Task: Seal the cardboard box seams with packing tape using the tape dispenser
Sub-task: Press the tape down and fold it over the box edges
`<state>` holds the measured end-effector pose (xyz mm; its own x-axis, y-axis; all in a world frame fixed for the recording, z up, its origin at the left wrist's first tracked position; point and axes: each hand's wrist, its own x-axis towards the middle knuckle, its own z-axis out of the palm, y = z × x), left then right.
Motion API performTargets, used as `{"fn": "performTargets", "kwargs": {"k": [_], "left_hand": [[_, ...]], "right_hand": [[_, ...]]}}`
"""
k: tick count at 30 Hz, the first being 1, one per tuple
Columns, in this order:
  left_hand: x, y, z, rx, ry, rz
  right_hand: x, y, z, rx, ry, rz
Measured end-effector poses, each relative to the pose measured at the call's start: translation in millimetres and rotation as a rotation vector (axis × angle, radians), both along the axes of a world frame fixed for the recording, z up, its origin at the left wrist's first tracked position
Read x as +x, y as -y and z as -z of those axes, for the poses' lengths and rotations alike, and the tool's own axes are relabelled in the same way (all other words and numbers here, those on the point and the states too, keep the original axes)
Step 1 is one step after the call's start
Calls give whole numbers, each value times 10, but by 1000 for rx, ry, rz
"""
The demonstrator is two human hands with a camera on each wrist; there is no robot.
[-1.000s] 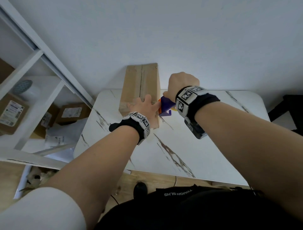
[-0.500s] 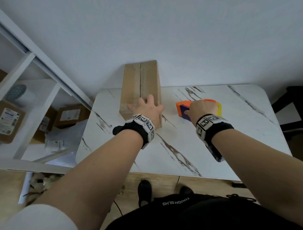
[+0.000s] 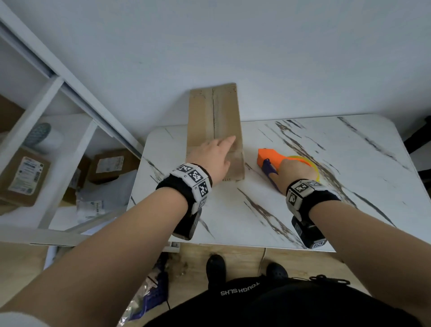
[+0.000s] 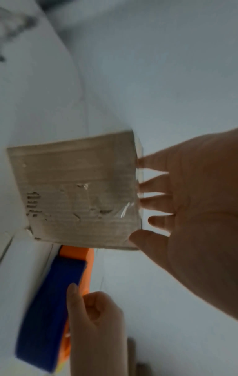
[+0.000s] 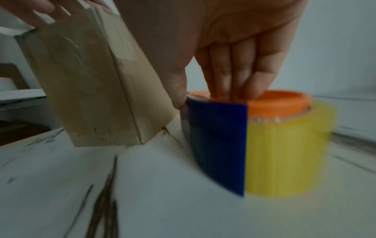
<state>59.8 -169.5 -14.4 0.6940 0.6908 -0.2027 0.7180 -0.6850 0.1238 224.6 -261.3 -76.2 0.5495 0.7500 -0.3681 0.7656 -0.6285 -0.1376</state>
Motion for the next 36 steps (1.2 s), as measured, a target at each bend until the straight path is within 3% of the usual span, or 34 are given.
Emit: {"fn": "performTargets", "kwargs": {"k": [4,9,15,21,27,36], "left_hand": [[-255,-80,19,-13,123,-130],[-583,-210,144,-145,169,-395],[-712,-263,269,-364,444,-407],[-789,-293,279,-377,523,-351],[-858,-396,308,-297,505,-410],[-783,-441,227,-216,413,-355]], "right_hand": [[-124,-136,-189,163,39,-14],[-356,-260,-324,328,-256,-41],[-525,-356,-347,491,-589,129],[-508,-284,-336,548,-554,153],[-500,-249,-324,515,-431,125],[-536,-309,-360,499,-314,76]]}}
